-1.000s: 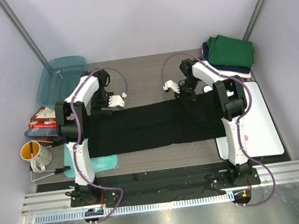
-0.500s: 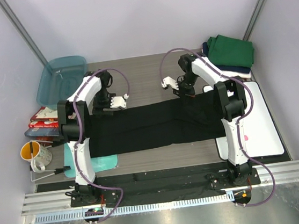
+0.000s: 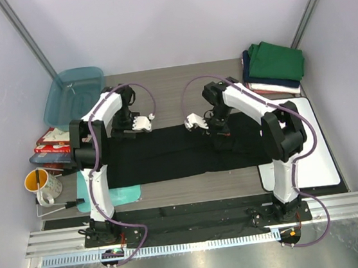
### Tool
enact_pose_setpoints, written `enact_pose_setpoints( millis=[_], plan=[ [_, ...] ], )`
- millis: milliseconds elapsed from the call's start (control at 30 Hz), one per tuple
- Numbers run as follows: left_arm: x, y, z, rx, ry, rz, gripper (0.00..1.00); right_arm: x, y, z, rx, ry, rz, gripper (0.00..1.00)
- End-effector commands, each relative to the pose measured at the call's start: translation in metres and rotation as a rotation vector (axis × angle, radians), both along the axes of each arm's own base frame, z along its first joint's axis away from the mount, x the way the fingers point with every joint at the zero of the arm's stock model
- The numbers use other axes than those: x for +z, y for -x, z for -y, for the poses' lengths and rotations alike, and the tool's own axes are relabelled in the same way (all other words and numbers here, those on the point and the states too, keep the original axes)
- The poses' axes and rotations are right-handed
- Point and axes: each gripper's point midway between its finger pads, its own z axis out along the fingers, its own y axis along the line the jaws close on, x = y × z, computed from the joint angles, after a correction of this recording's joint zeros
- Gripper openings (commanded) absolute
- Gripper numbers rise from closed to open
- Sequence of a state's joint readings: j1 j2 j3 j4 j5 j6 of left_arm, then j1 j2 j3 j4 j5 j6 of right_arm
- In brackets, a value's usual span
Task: Fold and stack the t-shirts
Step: Fold the other side of the tshirt into a rectangle
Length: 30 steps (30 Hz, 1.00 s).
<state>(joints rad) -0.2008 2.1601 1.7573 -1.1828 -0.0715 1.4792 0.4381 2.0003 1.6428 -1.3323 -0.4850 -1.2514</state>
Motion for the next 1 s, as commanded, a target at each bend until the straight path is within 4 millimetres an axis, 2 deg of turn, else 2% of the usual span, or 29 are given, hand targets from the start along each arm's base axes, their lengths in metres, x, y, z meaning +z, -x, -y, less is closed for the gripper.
enact_pose_setpoints(
  millis=[0, 100, 167, 200, 233, 300, 333, 400, 500, 567, 633, 667, 700, 767, 800, 967],
  plan=[
    [0.009, -0.004, -0.001, -0.036, -0.003, 0.041, 0.73, 0.039, 0.073, 0.002, 0.013, 0.014, -0.151, 0.01],
    [0.007, -0.004, -0.001, -0.044, -0.004, 0.048, 0.73, 0.040, 0.097, 0.000, 0.013, 0.033, -0.187, 0.10],
    [0.008, -0.004, -0.001, -0.050, -0.008, 0.050, 0.73, 0.042, 0.111, 0.002, -0.002, 0.048, -0.210, 0.20],
    [0.007, -0.004, -0.002, -0.051, -0.010, 0.048, 0.73, 0.042, 0.115, 0.003, -0.006, 0.055, -0.214, 0.27],
    [0.006, -0.002, -0.002, -0.056, -0.015, 0.040, 0.73, 0.044, 0.120, 0.003, -0.008, 0.058, -0.217, 0.38],
    [0.007, -0.002, -0.003, -0.068, -0.020, 0.043, 0.73, 0.045, 0.123, 0.005, -0.025, 0.056, -0.204, 0.48],
    [0.007, -0.004, -0.003, -0.071, -0.020, 0.048, 0.73, 0.045, 0.122, 0.006, -0.039, 0.063, -0.195, 0.50],
    [0.008, -0.005, -0.003, -0.074, -0.021, 0.051, 0.73, 0.045, 0.118, 0.007, -0.068, 0.069, -0.162, 0.52],
    [0.011, -0.008, -0.001, -0.073, -0.017, 0.056, 0.73, 0.042, 0.096, 0.015, -0.141, 0.086, -0.062, 0.53],
    [0.013, -0.008, 0.000, -0.071, -0.015, 0.058, 0.73, 0.038, 0.083, 0.030, -0.201, 0.113, -0.040, 0.52],
    [0.014, -0.008, 0.000, -0.071, -0.018, 0.057, 0.73, 0.035, 0.065, 0.036, -0.268, 0.124, 0.036, 0.52],
    [0.015, -0.008, -0.001, -0.071, -0.019, 0.059, 0.73, 0.028, 0.064, 0.049, -0.281, 0.160, 0.059, 0.52],
    [0.015, -0.008, -0.001, -0.068, -0.021, 0.059, 0.73, 0.024, 0.051, 0.050, -0.293, 0.153, 0.133, 0.52],
    [0.016, -0.008, -0.002, -0.068, -0.024, 0.060, 0.73, 0.017, 0.056, 0.062, -0.268, 0.171, 0.191, 0.52],
    [0.016, -0.008, -0.001, -0.069, -0.024, 0.060, 0.73, 0.015, 0.049, 0.066, -0.251, 0.173, 0.246, 0.53],
    [0.016, -0.011, -0.002, -0.059, -0.029, 0.065, 0.73, 0.008, 0.055, 0.073, -0.217, 0.187, 0.252, 0.53]
  ],
)
